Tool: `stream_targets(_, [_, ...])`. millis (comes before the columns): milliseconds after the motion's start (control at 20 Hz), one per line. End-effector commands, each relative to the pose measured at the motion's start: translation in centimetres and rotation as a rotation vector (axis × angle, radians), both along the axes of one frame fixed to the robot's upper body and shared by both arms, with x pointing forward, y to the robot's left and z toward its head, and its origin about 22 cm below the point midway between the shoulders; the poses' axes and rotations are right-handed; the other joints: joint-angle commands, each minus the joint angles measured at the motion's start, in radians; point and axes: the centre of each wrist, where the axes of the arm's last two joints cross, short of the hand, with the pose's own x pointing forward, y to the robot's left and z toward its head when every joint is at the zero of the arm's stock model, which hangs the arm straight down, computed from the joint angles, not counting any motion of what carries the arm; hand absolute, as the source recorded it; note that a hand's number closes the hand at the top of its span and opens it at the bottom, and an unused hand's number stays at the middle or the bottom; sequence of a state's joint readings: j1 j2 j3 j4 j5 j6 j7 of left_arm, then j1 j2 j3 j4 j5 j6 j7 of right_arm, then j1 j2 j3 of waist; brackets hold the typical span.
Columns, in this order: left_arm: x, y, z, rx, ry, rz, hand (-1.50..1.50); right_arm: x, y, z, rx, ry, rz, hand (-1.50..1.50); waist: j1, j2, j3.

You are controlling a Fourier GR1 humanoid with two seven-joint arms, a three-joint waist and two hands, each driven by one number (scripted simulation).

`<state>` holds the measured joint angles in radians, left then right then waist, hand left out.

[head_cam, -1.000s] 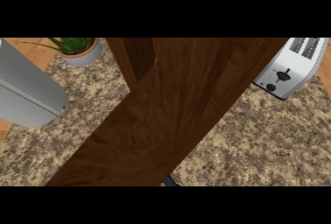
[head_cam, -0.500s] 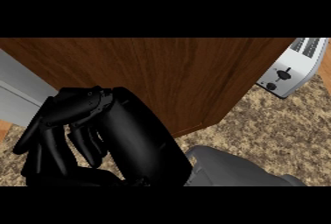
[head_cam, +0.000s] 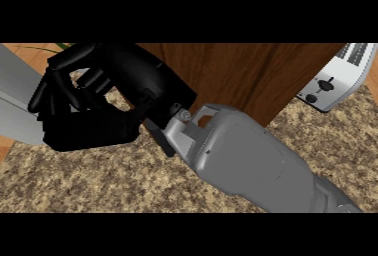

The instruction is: Pick up the wine, place it into the cabinet and close the cabinet

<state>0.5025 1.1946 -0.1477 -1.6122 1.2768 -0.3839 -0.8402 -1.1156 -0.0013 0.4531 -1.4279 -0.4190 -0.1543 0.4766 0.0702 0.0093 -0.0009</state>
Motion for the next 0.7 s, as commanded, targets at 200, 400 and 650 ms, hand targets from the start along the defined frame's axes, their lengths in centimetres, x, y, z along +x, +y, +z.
stream_targets(200, [0.1, 1.0, -0.2, -0.045, -0.039, -0.021, -1.50, 2.9, 1.5, -2.0, -0.292, 0.159, 0.397, 1.50, -0.013, 0.005, -0.002])
stream_targets(400, [-0.2, 1.2, -0.2, -0.050, -0.038, -0.021, -1.50, 5.8, 1.1, -2.9, -0.322, 0.230, 0.430, 1.50, -0.020, -0.002, 0.000])
stream_targets(650, [0.3, 0.4, 0.5, -0.049, -0.025, -0.032, -1.50, 7.8, 0.7, -5.3, -0.228, 0.312, 0.447, 1.50, -0.015, -0.003, 0.001])
